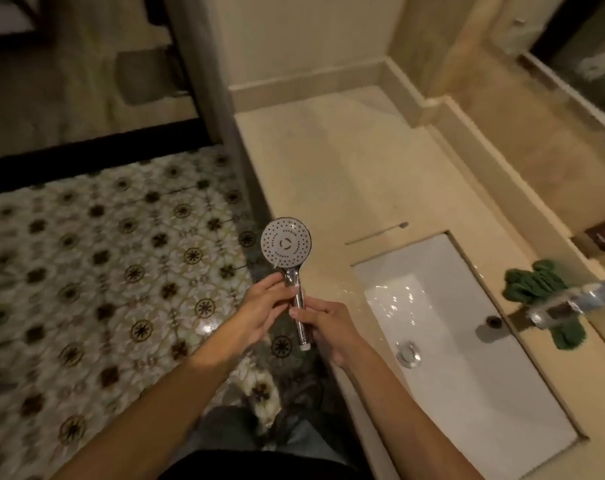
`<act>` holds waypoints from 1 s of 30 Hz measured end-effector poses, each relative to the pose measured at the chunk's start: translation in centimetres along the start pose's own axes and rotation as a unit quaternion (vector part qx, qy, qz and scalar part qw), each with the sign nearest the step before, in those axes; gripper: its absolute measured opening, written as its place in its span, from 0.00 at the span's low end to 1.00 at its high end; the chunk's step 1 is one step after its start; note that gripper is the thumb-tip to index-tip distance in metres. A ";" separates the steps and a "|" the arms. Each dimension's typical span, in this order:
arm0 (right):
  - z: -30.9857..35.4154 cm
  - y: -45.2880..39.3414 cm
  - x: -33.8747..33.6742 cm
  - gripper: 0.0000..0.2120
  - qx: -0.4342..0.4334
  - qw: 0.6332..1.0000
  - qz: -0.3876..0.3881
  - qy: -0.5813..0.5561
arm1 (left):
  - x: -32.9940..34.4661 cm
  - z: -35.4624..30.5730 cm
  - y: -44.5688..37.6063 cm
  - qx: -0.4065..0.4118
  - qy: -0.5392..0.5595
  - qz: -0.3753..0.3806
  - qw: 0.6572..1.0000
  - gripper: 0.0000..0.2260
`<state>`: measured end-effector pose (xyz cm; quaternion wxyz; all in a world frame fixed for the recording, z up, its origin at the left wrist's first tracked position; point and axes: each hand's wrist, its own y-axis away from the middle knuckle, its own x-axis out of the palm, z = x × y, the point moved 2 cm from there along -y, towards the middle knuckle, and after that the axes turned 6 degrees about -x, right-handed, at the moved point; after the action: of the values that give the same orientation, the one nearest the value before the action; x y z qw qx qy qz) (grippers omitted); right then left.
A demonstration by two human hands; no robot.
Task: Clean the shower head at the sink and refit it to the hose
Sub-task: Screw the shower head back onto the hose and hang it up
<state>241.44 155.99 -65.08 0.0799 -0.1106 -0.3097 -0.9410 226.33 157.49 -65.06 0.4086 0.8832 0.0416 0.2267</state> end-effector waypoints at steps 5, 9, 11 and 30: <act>-1.7 -1.4 7.6 0.17 0.024 0.992 0.102 0.071 | -8.6 -0.4 3.1 0.040 0.073 -0.051 0.995 0.26; -3.8 -1.1 14.9 0.14 0.059 0.976 0.159 0.136 | -15.9 -0.1 7.0 0.073 0.132 -0.085 0.985 0.20; -5.1 -0.6 18.8 0.15 0.080 0.963 0.198 0.166 | -19.8 0.4 9.3 0.096 0.162 -0.118 0.975 0.24; -20.8 5.6 52.4 0.16 0.156 0.775 0.508 0.343 | -47.7 6.6 30.7 0.253 0.416 -0.378 0.787 0.18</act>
<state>188.97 134.81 -64.72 0.6634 0.0917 -0.3030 -0.6781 183.12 120.15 -63.59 0.1662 0.6886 0.5941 0.3812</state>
